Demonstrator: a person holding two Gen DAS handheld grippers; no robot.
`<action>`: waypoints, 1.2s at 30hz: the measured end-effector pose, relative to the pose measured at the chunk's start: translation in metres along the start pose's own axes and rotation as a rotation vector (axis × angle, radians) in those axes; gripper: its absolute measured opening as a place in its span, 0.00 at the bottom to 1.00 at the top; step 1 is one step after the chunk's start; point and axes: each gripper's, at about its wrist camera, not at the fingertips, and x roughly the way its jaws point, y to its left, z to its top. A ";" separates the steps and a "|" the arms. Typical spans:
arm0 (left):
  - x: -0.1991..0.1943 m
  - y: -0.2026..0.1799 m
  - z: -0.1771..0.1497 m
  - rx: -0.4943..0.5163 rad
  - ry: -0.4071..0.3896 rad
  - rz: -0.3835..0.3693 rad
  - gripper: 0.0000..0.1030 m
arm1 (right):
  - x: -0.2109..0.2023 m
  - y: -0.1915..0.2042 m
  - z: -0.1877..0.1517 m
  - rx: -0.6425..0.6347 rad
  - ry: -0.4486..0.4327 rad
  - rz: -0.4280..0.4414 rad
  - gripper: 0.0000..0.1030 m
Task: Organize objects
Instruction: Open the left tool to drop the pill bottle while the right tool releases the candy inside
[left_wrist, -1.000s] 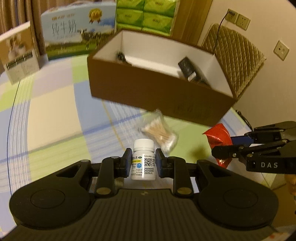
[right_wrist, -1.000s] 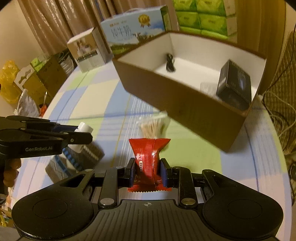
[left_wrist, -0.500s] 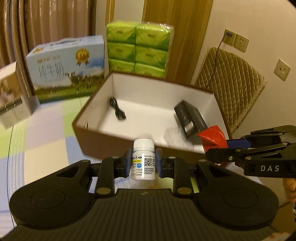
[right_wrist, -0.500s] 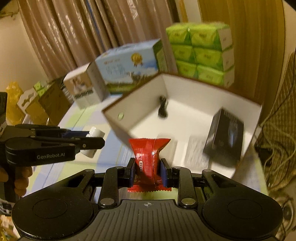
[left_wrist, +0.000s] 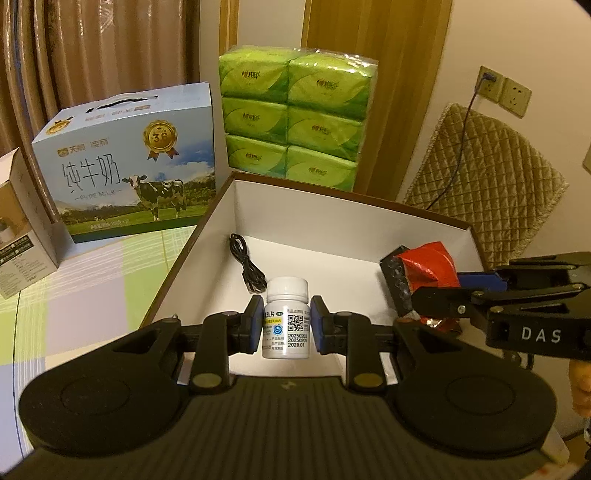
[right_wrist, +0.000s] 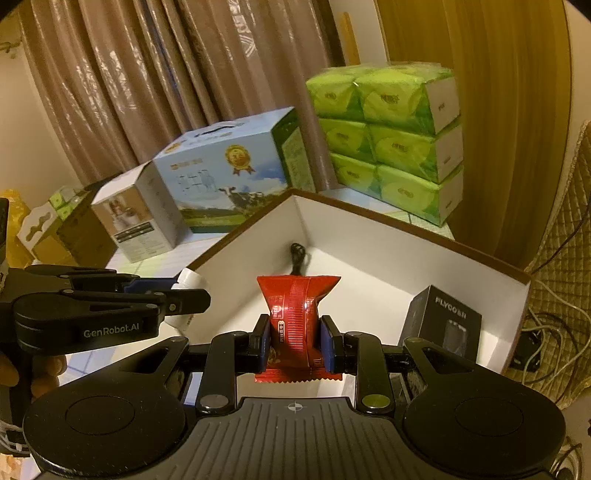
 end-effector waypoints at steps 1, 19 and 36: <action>0.005 0.001 0.002 0.004 0.007 0.007 0.22 | 0.004 -0.003 0.002 0.004 0.004 -0.003 0.24; 0.100 0.025 0.010 -0.038 0.189 0.056 0.22 | 0.081 -0.037 0.010 0.060 0.122 -0.032 0.24; 0.114 0.028 0.015 -0.012 0.205 0.061 0.36 | 0.108 -0.047 0.012 0.075 0.159 -0.049 0.24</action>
